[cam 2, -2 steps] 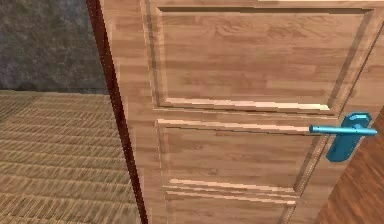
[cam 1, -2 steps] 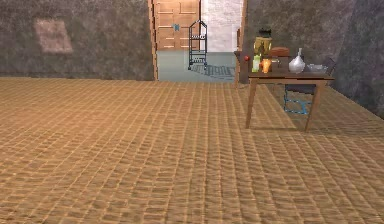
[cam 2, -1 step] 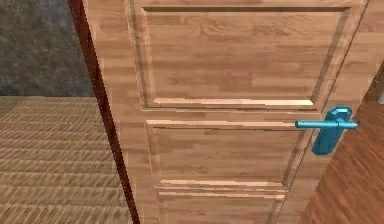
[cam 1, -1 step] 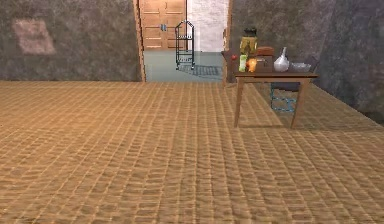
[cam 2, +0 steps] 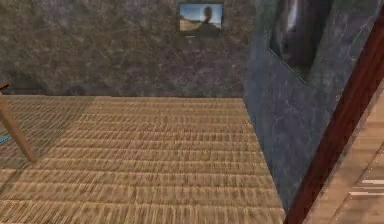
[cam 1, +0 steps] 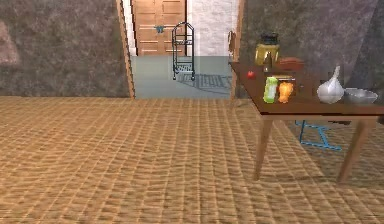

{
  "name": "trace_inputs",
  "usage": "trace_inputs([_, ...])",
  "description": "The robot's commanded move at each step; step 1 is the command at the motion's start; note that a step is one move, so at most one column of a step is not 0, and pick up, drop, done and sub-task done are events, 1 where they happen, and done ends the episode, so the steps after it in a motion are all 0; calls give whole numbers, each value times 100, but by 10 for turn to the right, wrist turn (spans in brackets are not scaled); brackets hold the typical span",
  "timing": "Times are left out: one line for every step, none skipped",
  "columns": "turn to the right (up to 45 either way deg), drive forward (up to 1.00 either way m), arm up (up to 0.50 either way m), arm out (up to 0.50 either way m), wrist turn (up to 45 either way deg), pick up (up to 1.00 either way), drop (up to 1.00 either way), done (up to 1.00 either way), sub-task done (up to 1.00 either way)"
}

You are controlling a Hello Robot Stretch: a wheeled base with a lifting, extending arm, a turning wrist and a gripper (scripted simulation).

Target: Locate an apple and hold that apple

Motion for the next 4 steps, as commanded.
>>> trace_inputs([0, 100, 0, 0, 0, 0, 0, 0, 0])
trace_inputs([0, 15, 0, 0, 0, 0, 0, 0, 0])
trace_inputs([30, 0, 0, 0, 0, 0, 0, 0, 0])
trace_inputs([0, 15, 0, 0, 0, 0, 0, 0, 0])
